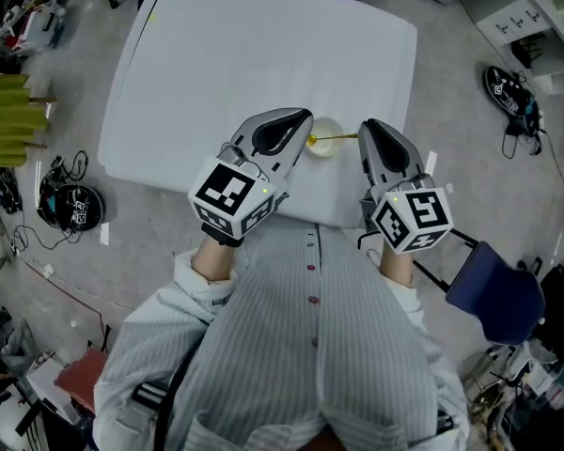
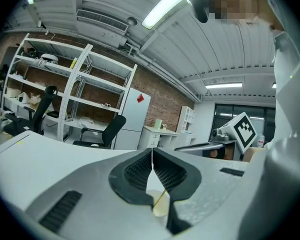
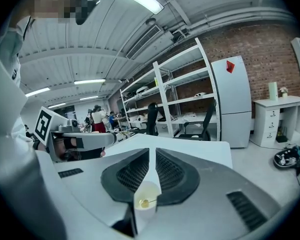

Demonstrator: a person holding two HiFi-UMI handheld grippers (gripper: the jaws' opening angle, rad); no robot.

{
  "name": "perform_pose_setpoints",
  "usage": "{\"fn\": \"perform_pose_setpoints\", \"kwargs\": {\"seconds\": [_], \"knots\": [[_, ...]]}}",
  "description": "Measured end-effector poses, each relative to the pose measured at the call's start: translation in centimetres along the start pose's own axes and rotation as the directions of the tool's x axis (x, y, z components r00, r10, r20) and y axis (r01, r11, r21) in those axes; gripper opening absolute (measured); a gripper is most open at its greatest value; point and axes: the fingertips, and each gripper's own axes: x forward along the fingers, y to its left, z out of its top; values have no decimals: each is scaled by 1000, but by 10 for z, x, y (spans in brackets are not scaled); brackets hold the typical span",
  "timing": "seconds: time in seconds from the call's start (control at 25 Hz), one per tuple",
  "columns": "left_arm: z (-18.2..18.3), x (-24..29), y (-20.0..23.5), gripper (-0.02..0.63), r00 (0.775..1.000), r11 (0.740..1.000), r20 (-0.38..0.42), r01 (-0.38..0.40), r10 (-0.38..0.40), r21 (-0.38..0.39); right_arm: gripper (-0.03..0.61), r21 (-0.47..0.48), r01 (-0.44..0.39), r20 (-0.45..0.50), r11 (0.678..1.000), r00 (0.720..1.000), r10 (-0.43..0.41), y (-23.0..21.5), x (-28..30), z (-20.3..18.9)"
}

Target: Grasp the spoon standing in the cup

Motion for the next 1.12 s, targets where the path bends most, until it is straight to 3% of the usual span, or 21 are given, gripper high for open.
{"fn": "perform_pose_setpoints", "kwargs": {"seconds": [0.48, 1.12], "knots": [[-30, 10, 12, 14, 998, 1000, -66, -14, 12, -27, 144, 47, 31, -50, 998, 998, -29, -19, 7, -24], [-80, 23, 26, 14, 988, 997, -152, -27, 17, -68, 174, 140, 40, -162, 989, 987, -17, -36, 24, -82]]}}
